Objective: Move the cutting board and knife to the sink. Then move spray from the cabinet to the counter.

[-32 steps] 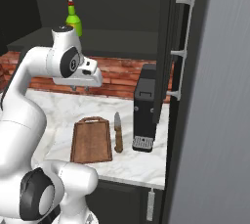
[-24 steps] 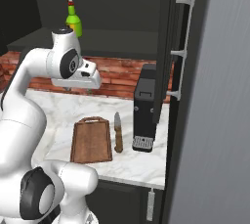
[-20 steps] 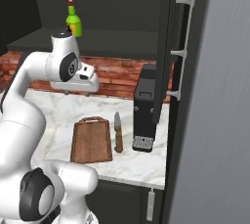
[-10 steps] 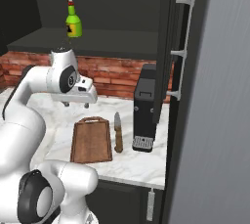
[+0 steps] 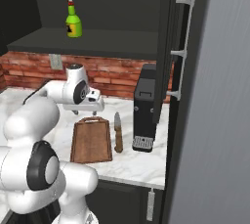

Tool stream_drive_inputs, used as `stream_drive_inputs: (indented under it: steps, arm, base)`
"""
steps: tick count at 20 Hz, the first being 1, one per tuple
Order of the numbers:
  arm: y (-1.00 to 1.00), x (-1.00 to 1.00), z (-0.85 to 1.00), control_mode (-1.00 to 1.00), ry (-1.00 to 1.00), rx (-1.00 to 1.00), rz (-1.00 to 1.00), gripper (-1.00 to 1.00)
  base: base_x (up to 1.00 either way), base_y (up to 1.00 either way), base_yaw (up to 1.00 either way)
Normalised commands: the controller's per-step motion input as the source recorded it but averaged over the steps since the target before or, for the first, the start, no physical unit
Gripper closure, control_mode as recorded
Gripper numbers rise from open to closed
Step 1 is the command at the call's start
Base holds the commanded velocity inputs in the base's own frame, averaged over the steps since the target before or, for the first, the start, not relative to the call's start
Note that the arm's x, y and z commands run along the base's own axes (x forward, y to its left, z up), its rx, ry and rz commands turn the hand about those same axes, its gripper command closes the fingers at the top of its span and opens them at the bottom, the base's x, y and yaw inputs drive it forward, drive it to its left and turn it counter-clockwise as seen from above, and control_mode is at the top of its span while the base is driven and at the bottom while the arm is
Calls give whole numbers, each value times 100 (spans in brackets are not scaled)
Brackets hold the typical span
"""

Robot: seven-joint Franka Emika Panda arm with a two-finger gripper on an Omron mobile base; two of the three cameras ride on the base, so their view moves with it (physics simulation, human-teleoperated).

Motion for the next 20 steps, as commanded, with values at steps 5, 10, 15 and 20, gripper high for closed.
stream_drive_inputs:
  steps: [5,10,15,20]
  arm:
    - [6,57,-55,-100,0,0,7,-100]
    - [13,48,-15,-100,0,0,9,-100]
    - [11,49,0,-100,0,0,7,-100]
    - [10,49,-13,-100,0,0,1,-100]
  base:
    - [0,0,0]
    - [0,0,0]
    - [0,0,0]
    - [0,0,0]
